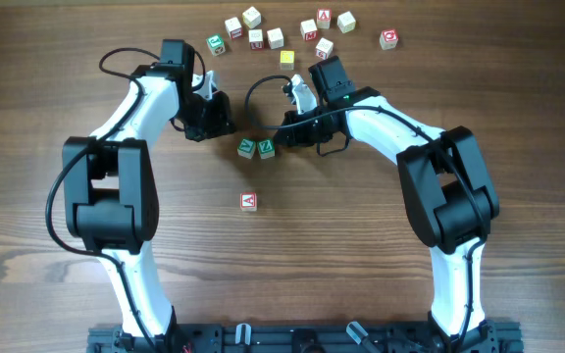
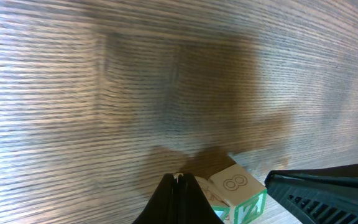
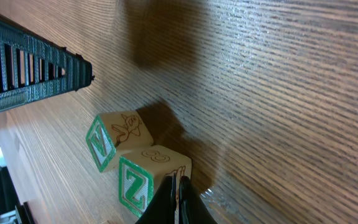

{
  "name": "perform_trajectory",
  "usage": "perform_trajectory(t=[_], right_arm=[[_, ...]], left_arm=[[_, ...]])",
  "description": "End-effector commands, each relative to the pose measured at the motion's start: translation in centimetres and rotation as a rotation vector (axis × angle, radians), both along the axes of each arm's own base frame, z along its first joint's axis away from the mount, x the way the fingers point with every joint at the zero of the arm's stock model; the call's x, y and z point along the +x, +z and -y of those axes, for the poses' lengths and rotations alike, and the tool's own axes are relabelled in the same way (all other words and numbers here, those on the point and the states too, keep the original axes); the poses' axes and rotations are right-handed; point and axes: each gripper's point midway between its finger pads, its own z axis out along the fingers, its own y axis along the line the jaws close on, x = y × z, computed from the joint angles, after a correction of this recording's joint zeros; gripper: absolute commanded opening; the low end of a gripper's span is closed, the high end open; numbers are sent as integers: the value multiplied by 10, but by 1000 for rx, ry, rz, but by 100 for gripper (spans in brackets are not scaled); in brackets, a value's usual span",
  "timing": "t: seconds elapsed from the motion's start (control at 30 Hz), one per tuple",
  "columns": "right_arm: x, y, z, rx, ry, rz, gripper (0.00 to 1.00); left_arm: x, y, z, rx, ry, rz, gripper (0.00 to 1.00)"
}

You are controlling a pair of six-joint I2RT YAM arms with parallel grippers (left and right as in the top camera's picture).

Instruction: Form a circle

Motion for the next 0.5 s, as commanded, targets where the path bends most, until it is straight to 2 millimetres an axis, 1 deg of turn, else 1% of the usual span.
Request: perform_trajectory(t=[0.0,0.1,0.47], right_arm=[[-6,-8,0,6,25,-17,5],[-7,-8,0,3,24,-19,5],[-7,-8,0,2,24,-19,5]], left_arm=[[0,-7,1,25,-25,4,4],[1,-8,-3,50,-21,6,4],[1,-10,-4,60,-20,11,4]])
